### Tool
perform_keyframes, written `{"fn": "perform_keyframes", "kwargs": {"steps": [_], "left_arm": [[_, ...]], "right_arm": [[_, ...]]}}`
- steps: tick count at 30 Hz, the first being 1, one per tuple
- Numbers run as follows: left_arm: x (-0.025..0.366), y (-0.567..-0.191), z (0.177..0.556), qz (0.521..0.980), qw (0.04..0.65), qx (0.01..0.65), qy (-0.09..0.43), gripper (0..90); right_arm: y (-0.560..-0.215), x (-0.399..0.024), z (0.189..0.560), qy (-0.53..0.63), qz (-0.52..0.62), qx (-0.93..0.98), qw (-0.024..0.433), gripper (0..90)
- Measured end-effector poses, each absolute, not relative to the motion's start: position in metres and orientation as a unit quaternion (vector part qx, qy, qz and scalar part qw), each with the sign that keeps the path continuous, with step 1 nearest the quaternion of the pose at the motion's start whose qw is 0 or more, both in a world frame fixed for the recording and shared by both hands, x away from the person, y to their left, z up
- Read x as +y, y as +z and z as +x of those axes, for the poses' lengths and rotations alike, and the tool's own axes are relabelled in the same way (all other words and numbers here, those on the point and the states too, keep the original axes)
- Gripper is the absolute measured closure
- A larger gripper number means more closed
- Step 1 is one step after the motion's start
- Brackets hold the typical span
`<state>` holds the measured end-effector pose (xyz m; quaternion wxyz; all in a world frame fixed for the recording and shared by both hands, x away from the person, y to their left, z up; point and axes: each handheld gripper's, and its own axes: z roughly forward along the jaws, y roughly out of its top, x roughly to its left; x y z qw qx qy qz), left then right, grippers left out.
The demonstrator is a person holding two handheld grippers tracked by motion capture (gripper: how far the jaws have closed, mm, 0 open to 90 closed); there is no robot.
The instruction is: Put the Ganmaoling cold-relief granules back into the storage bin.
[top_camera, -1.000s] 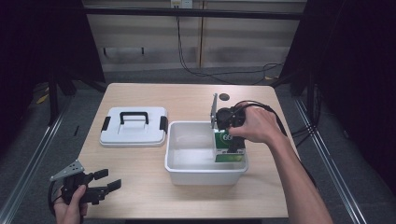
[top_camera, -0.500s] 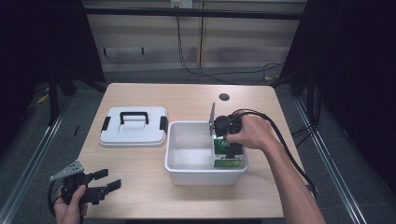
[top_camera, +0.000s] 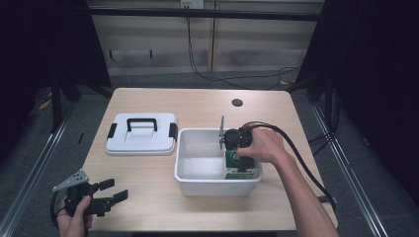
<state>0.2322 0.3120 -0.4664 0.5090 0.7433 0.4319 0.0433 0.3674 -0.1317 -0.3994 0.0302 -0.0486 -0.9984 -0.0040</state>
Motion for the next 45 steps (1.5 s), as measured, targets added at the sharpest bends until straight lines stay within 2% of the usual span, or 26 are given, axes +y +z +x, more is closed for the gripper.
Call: {"fn": "perform_keyframes", "kwargs": {"steps": [21,34,37,45], "left_arm": [[0.311,-0.466,0.232,0.743,0.509,0.433,0.041,16.2],[0.311,-0.467,0.232,0.743,0.509,0.434,0.041,16.2],[0.311,-0.467,0.232,0.744,0.507,0.433,0.041,16.2],[0.311,-0.467,0.232,0.743,0.508,0.434,0.041,16.2]], "right_arm": [[-0.416,-0.129,0.368,0.018,-0.056,-0.997,0.040,13.1],[-0.412,-0.132,0.366,0.007,-0.047,-0.998,0.029,13.1],[-0.412,-0.133,0.364,0.004,-0.043,-0.999,0.023,9.3],[-0.409,-0.138,0.365,-0.021,-0.037,-0.999,0.022,9.1]]}}
